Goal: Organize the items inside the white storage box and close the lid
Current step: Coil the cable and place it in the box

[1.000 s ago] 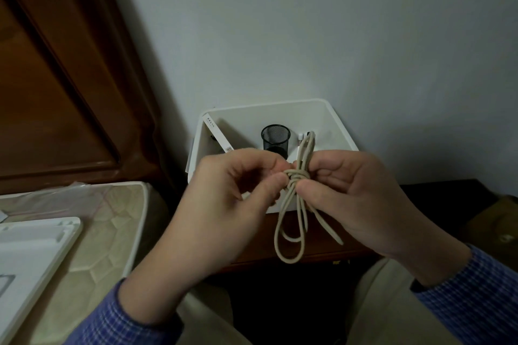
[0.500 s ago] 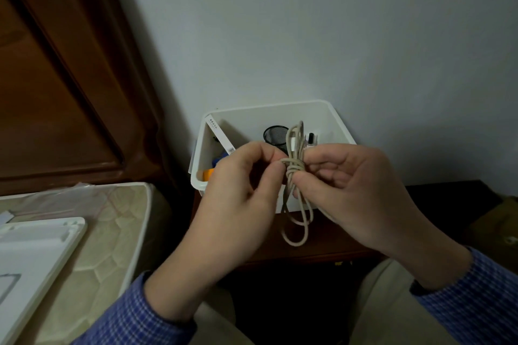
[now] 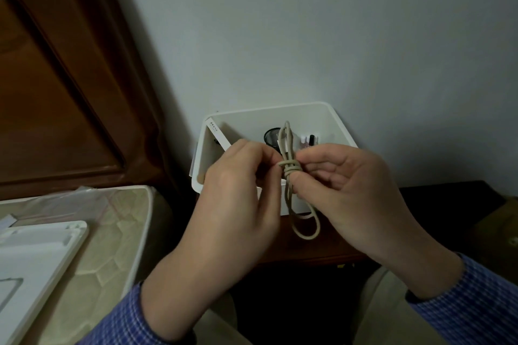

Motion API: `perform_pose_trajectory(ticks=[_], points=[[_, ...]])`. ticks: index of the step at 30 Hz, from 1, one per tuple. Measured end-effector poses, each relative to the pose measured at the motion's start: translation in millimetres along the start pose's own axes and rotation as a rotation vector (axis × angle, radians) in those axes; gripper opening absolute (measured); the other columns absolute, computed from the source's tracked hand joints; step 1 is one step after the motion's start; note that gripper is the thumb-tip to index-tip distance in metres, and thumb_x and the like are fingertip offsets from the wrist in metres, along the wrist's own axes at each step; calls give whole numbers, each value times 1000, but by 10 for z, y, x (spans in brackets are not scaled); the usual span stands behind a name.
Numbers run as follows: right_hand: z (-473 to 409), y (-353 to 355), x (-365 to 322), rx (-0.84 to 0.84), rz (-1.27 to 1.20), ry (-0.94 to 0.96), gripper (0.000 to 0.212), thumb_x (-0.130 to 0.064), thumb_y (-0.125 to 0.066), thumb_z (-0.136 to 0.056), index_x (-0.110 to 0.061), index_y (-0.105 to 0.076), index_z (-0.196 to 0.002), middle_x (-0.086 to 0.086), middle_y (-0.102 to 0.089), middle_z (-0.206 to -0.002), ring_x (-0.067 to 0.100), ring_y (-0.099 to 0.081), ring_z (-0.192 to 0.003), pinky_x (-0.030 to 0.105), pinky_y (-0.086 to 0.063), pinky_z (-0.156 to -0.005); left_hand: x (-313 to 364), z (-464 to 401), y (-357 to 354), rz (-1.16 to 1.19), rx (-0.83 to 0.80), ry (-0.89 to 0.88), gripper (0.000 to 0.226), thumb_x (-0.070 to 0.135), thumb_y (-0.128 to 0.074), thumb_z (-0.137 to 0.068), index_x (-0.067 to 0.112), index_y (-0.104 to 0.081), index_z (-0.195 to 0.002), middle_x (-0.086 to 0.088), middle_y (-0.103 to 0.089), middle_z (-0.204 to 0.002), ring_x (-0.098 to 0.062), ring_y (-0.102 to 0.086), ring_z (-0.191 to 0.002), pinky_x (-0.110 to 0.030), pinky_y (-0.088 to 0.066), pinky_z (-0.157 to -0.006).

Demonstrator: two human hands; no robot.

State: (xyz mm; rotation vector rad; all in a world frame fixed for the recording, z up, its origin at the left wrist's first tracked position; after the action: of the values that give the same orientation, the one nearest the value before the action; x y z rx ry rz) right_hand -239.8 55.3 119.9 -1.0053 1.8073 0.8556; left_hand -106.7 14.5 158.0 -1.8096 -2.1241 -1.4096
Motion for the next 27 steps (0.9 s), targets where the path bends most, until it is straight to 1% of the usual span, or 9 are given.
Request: perform_pose_trajectory(ticks=[3, 5, 8, 10, 12, 14, 20, 23, 27], points=[[-8, 40, 10, 18, -48, -7, 26, -13, -78, -76, -35, -72, -88, -15, -77, -85, 2, -74, -79, 10, -55, -71, 26, 17, 45, 16, 88, -31, 7, 9, -65, -87, 16, -65, -89, 8, -63, -83, -9, -62, -77, -20, -50, -68], [-30, 26, 34, -8, -77, -31, 26, -9, -80, -78, -31, -74, -90, -12, -78, -85, 5, -75, -78, 14, -57, -69, -36, 18, 56, 119, 129, 12, 8, 8, -66, -83, 16, -66, -87, 8, -64, -77, -14, -63, -71, -24, -51, -65], [-39, -5, 78, -53, -110, -72, 26, -2, -78, -83, -27, -75, -90, -7, -78, -84, 10, -76, -74, 17, -58, -65, -101, -1, 41, 262, 152, 46, 16, 1, -68, -79, 16, -66, -83, 6, -64, -71, -16, -62, -66, -19, -49, -64], [-21, -10, 82, -80, -127, -76, 28, -1, -75, -85, -29, -77, -88, -7, -79, -84, 11, -76, -74, 17, -58, -65, -142, -14, 5, 381, 113, 46, 18, -4, -67, -80, 13, -66, -87, 2, -63, -71, -14, -59, -65, -21, -49, -67], [-4, -31, 81, -124, -138, -80, 30, -2, -72, -87, -30, -79, -91, -6, -79, -86, 12, -76, -76, 17, -58, -68, -233, -30, -70, 571, 25, 79, 19, -4, -69, -82, 8, -65, -96, -8, -65, -73, -19, -56, -67, -26, -49, -70], [2, -41, 149, -154, -161, -119, 27, 0, -70, -89, -25, -78, -98, -3, -79, -91, 13, -76, -83, 17, -57, -72, -342, -42, -155, 711, -52, 142, 23, -2, -71, -82, 4, -62, -102, -13, -66, -74, -18, -55, -68, -28, -48, -72], [13, -98, 337, -223, -288, -245, 25, -1, -65, -92, -17, -79, -105, 10, -78, -100, 24, -73, -98, 24, -57, -85, -560, -17, -386, 941, -130, 324, 36, -3, -70, -79, 0, -56, -113, -8, -67, -74, -16, -62, -71, -26, -52, -75], [6, -42, 351, -154, -326, -239, 27, 5, -68, -87, -14, -77, -105, 8, -78, -98, 21, -75, -93, 22, -58, -80, -642, 1, -482, 1015, -178, 425, 38, -2, -70, -76, 1, -59, -112, -8, -68, -74, -22, -62, -73, -31, -53, -81], [6, -12, 380, -89, -382, -248, 31, 9, -69, -83, -16, -74, -102, 9, -78, -94, 21, -76, -86, 20, -58, -71, -726, 45, -579, 1096, -223, 555, 27, 0, -71, -74, 3, -70, -101, -15, -68, -75, -26, -65, -74, -40, -54, -85]])
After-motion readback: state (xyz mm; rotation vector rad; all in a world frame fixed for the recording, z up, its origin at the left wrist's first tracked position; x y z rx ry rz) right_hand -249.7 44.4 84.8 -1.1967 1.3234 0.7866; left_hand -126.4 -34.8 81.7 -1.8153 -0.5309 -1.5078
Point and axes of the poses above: each hand's wrist, its own z-axis away from the middle knuckle, its own y-axis out of the back of the hand, x = y × z, the point moved 10 cm from there along -z, towards the middle knuckle
